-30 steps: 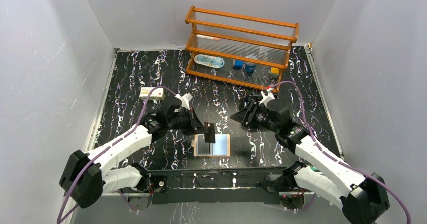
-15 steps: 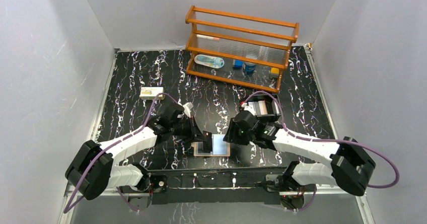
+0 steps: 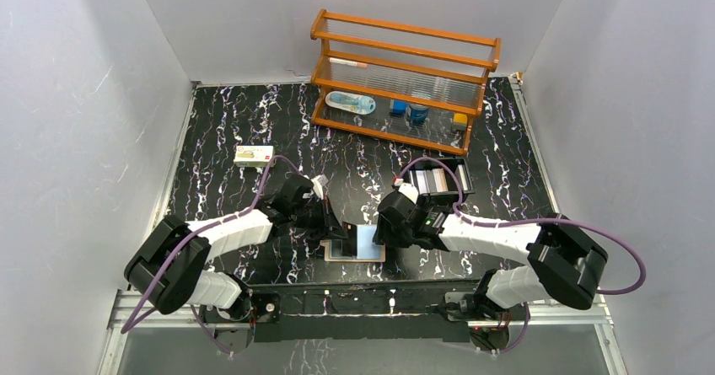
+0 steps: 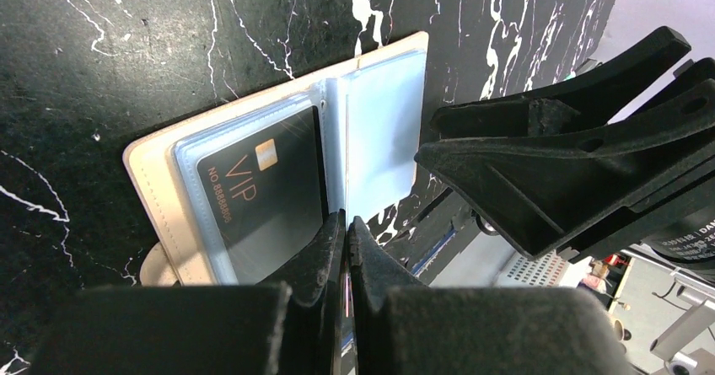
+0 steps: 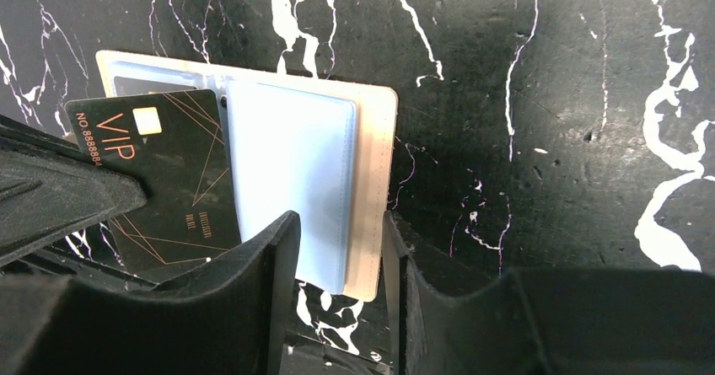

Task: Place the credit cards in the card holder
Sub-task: Insert the credit card into the card holder.

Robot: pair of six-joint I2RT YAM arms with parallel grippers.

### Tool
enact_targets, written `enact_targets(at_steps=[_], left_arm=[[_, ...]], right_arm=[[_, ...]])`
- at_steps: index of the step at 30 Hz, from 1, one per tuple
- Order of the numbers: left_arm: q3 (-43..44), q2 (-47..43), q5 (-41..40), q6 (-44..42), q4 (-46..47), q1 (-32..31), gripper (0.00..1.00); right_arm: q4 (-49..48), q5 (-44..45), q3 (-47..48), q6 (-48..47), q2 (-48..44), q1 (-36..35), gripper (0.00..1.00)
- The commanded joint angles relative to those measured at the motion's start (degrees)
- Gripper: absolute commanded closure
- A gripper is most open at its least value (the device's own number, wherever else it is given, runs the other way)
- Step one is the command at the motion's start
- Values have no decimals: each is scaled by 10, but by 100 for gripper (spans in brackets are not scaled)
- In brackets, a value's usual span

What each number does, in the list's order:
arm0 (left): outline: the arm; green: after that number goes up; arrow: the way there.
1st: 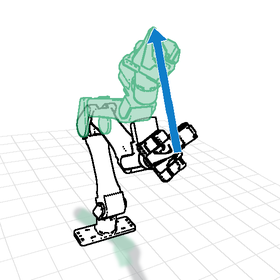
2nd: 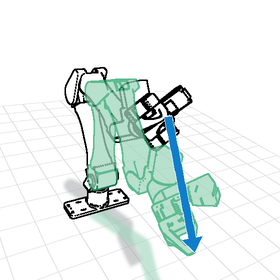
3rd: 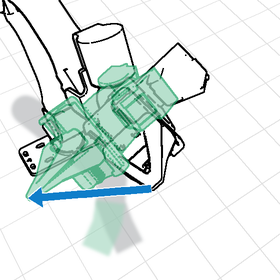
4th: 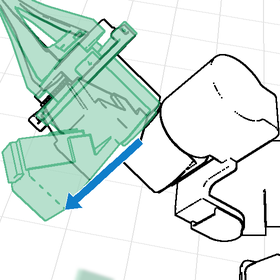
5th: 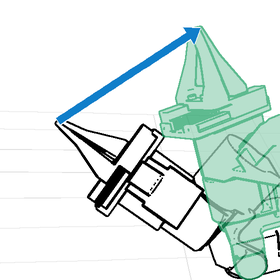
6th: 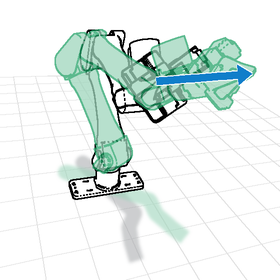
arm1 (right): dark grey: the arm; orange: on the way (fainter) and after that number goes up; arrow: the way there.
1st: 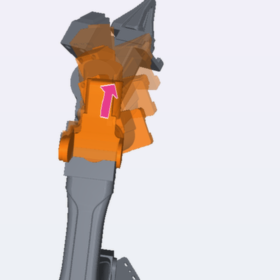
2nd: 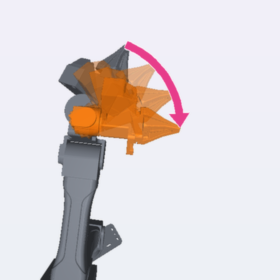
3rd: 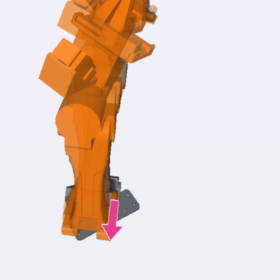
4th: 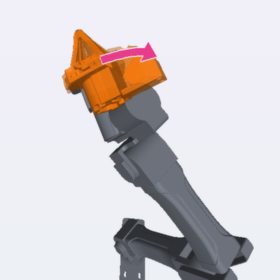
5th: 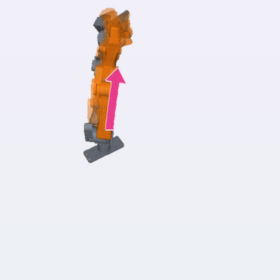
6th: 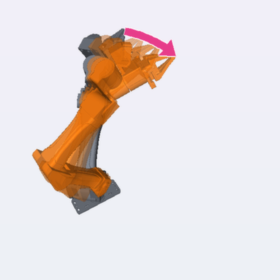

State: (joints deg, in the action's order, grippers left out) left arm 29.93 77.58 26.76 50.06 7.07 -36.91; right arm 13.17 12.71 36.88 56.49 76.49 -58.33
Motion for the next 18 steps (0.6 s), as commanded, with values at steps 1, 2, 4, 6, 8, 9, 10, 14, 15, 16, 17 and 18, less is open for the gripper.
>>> enact_targets(at_steps=[1,2,4,6,8,9,10,14,15,16,17,18], left_arm=[[9,2,1,-20,12,2,100],[10,4,-1,-23,11,3,100],[9,5,-3,-25,15,3,100],[7,6,-4,-26,19,3,100],[5,22,-2,-26,23,3,100],[3,24,1,-25,27,3,100],[3,26,3,-24,32,2,100],[2,32,9,-22,44,3,100],[2,34,11,-22,44,3,100],[2,36,11,-22,44,3,100],[2,37,10,-22,44,3,100],[1,39,9,-22,46,3,100]], right_arm=[[-17,21,11,7,9,-4,53],[-19,21,10,7,11,-4,55],[-21,21,7,8,14,-5,58],[-23,19,5,7,18,-5,61],[-23,19,4,8,20,-5,62],[-23,18,3,8,20,-5,62],[-24,18,3,8,22,-4,62],[-25,17,1,8,23,-5,63],[-25,16,-1,9,23,-5,63],[-27,16,-2,10,23,-5,63],[-27,16,-3,11,23,-5,64],[-28,15,-4,11,24,-5,64]])
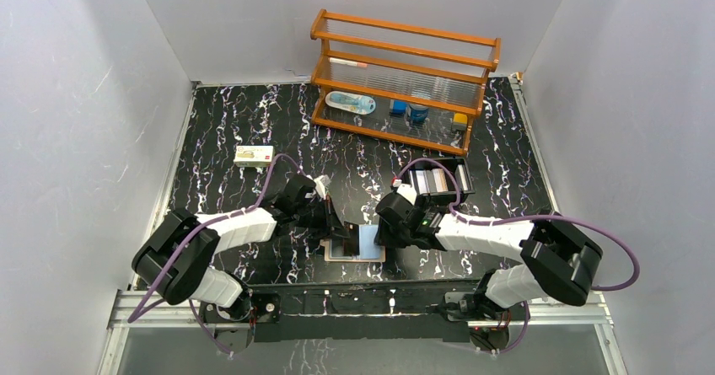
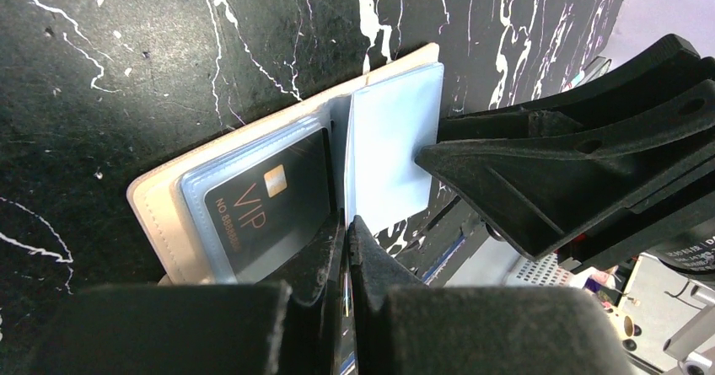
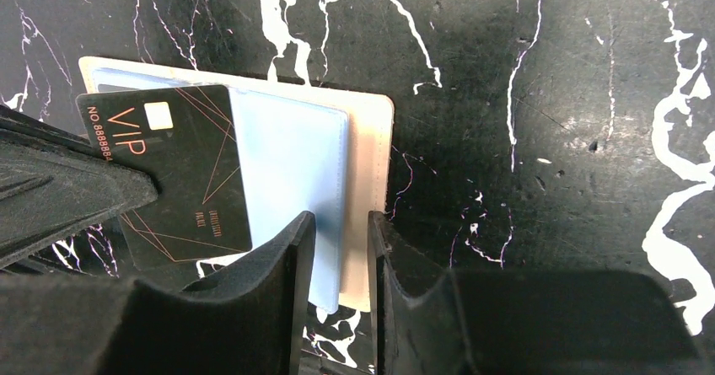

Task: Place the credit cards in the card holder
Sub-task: Insert the credit card into the card holder.

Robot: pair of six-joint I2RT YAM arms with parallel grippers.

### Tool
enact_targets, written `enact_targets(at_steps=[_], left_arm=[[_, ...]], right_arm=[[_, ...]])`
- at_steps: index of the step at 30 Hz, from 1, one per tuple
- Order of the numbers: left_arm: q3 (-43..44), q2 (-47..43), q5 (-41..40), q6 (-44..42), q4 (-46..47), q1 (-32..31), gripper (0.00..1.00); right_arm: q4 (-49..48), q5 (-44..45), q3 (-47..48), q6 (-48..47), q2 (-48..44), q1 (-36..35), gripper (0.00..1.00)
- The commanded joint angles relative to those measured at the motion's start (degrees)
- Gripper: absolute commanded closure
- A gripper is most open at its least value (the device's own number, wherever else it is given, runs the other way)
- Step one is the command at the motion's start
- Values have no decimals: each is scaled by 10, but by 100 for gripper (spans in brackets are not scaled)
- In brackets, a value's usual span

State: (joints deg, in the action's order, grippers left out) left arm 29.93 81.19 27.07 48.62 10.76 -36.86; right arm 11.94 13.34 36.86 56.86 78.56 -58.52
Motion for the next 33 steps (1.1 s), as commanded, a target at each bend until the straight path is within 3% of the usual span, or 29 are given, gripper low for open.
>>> enact_targets(at_steps=[1,23,28,33], left_arm=[[-1,4,7,-8,12,2,100],[11,47,45,-69,2,2,100],[3,46,60,-49,17,2,100],[18,34,20,-25,-57,2,100]], right_arm=[[-16,9,-4,7,4,-3,64],[-10,21,-2,7,13,-3,66],[-12,23,-9,13,9,-3,65],[-12,23,-11,13,6,-3,65]])
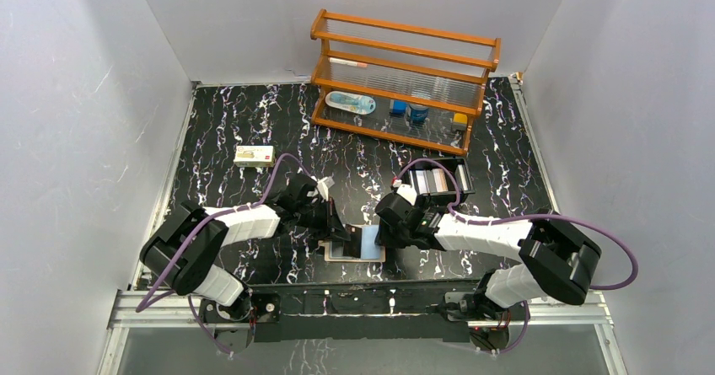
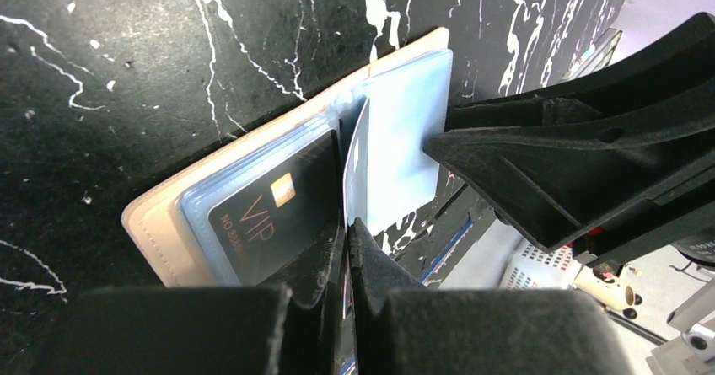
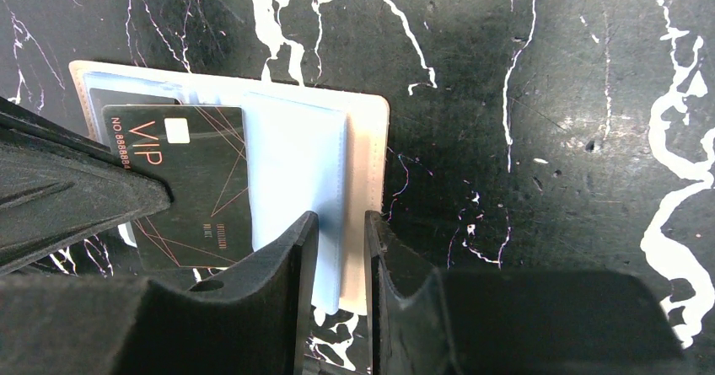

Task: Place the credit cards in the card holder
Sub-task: Insert the credit card into the card holder.

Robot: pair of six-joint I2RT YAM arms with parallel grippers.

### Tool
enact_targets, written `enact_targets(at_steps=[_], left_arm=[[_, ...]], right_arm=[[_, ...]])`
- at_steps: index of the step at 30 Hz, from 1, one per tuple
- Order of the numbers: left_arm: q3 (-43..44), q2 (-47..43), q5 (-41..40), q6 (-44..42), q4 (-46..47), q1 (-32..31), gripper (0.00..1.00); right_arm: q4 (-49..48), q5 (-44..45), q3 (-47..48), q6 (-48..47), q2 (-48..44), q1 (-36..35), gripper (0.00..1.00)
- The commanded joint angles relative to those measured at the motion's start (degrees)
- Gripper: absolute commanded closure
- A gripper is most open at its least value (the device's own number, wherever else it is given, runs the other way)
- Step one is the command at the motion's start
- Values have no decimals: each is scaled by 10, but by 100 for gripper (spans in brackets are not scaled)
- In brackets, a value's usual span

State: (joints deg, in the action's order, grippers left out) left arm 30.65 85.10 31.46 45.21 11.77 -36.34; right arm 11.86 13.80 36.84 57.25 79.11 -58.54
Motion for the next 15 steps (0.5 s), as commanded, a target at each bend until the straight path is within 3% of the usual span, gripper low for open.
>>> enact_targets(at_steps=[1,15], left_arm=[[8,-7,-28,15,-71,-3,100],[8,25,-48,38,-7,-4,100]], right_arm=[[-11,19,-12,10,1,-3,65],[-18,14,-19,13,-1,-2,65]])
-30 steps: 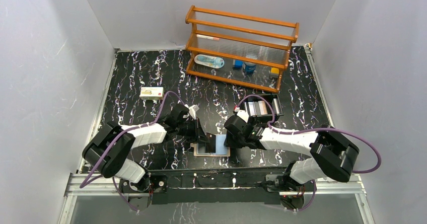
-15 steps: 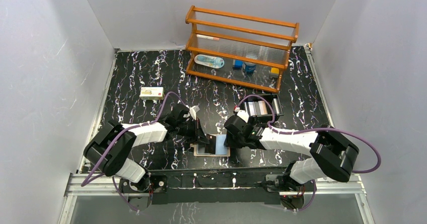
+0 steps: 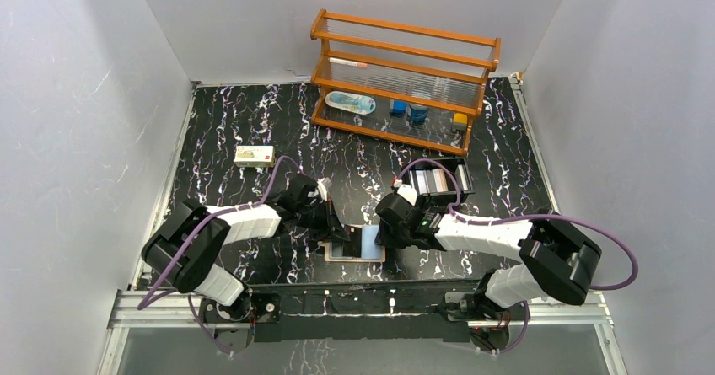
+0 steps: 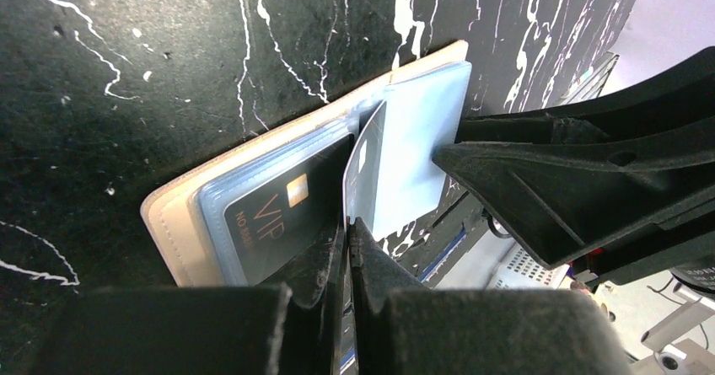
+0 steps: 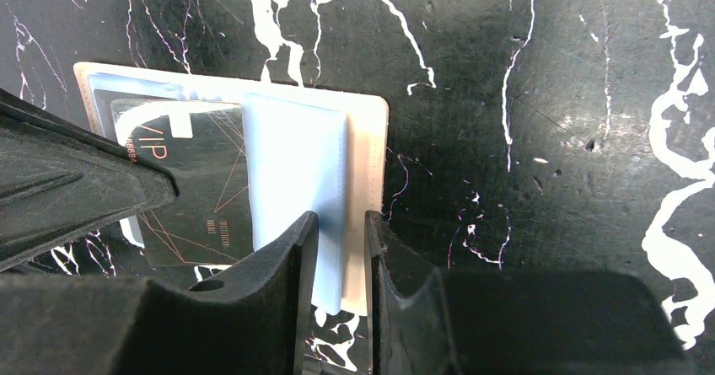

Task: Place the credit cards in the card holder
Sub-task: Insert the credit card into the card holder.

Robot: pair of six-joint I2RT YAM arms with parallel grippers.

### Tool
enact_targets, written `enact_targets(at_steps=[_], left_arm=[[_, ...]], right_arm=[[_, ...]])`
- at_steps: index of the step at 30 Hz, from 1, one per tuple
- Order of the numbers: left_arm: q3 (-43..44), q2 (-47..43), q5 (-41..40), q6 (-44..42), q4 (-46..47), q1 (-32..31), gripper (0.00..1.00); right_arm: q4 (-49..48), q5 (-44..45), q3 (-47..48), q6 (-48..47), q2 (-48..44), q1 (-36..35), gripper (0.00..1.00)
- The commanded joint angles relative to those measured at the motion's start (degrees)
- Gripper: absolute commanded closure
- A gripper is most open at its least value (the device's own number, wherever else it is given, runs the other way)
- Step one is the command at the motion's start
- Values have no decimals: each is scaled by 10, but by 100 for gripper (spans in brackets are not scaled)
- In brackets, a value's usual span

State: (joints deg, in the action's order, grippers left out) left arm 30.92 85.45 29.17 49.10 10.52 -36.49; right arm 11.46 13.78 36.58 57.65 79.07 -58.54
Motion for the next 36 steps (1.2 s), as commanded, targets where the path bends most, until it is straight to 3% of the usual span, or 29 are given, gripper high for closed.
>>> enact_targets(at_steps=[1,11,14,22,24,30,36], left_arm=[[6,24,-27,-1,10,-2,100],[-3,42,-27,12,40,-4,100],[0,42,-33,13,32,-8,96],[20,5,-70,4,-45,-13,61],[25,-6,-85,1,-65,-15,58],[38,-12,-109,-12,-97,-21,61],[44,7,-99,-18,-101,-29,82]], right_arm=[[-14,14,-17,9,-1,-3,65],[-20,12,-19,10,-1,-3,61],[-20,12,-20,11,-2,-3,61],[-5,22,-19,12,-19,-3,64],[1,28,-20,11,-27,-3,65],[-2,35,-25,8,-37,-3,68],[-13,29,-26,5,-26,-3,69]])
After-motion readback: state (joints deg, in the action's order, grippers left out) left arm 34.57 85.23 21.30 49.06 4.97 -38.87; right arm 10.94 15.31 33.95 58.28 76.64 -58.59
